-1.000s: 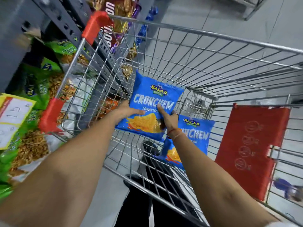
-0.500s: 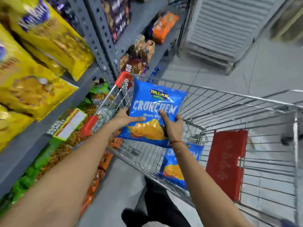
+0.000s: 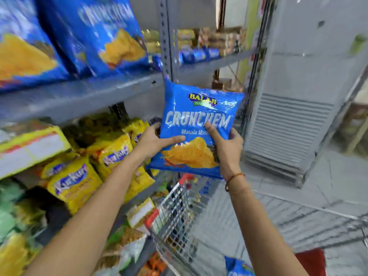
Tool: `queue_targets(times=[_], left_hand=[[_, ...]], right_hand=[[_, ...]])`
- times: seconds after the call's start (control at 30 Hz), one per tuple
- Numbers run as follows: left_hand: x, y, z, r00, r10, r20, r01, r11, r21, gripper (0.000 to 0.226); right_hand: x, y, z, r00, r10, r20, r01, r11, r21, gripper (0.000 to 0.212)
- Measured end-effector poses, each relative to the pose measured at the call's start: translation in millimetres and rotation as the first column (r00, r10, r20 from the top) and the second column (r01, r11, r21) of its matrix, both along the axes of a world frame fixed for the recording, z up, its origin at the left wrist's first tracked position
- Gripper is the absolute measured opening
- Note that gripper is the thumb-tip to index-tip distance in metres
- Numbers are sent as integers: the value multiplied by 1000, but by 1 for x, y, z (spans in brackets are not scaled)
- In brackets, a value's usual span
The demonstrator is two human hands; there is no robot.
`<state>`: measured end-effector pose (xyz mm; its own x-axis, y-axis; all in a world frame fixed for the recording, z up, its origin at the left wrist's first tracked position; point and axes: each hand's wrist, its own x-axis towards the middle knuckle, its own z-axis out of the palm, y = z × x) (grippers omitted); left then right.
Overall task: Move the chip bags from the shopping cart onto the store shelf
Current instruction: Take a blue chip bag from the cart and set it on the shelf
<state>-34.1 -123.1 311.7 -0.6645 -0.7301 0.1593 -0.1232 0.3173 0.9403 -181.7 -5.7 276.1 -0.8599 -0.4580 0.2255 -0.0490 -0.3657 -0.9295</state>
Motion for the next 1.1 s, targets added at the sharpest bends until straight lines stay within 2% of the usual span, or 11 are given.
queue_targets(times=[0.07, 0.2, 0.37, 0.47, 0.57, 0.7, 0.77, 0.93, 1.03, 1.1], left_hand=[[19, -2, 36, 996, 50, -68, -54, 996, -68, 25], [60, -3, 99, 971, 123, -207, -163, 968, -192, 29], [118, -12, 151, 904, 283, -319, -363, 903, -229, 58], [151, -21, 168, 850, 355, -390, -448, 876, -178, 51], [178, -34, 177, 794, 441, -419, -535, 834, -135, 52], [202, -51, 179, 727, 534, -432, -626, 773, -97, 50], [210, -61, 176, 704, 570, -423, -657, 749, -84, 50], [223, -77, 167, 654, 692, -306, -737, 674, -52, 92], [225, -82, 162, 644, 718, -262, -753, 655, -56, 122], [225, -87, 160, 639, 723, -261, -758, 650, -56, 122]], right_hand=[[8, -12, 38, 997, 47, -58, -51, 997, -65, 36], [34, -39, 108, 976, 143, -163, -170, 971, -171, 39], [82, -74, 176, 923, 259, -285, -334, 906, -261, 26], [110, -99, 202, 876, 328, -353, -423, 874, -238, 34], [135, -129, 221, 827, 379, -414, -483, 856, -182, 55], [163, -165, 231, 763, 466, -449, -563, 820, -105, 45], [173, -179, 232, 746, 500, -441, -584, 809, -71, 54], [180, -231, 215, 715, 568, -408, -603, 796, 50, 82], [175, -260, 198, 708, 589, -390, -619, 783, 60, 103], [172, -272, 193, 696, 600, -396, -636, 770, 49, 106]])
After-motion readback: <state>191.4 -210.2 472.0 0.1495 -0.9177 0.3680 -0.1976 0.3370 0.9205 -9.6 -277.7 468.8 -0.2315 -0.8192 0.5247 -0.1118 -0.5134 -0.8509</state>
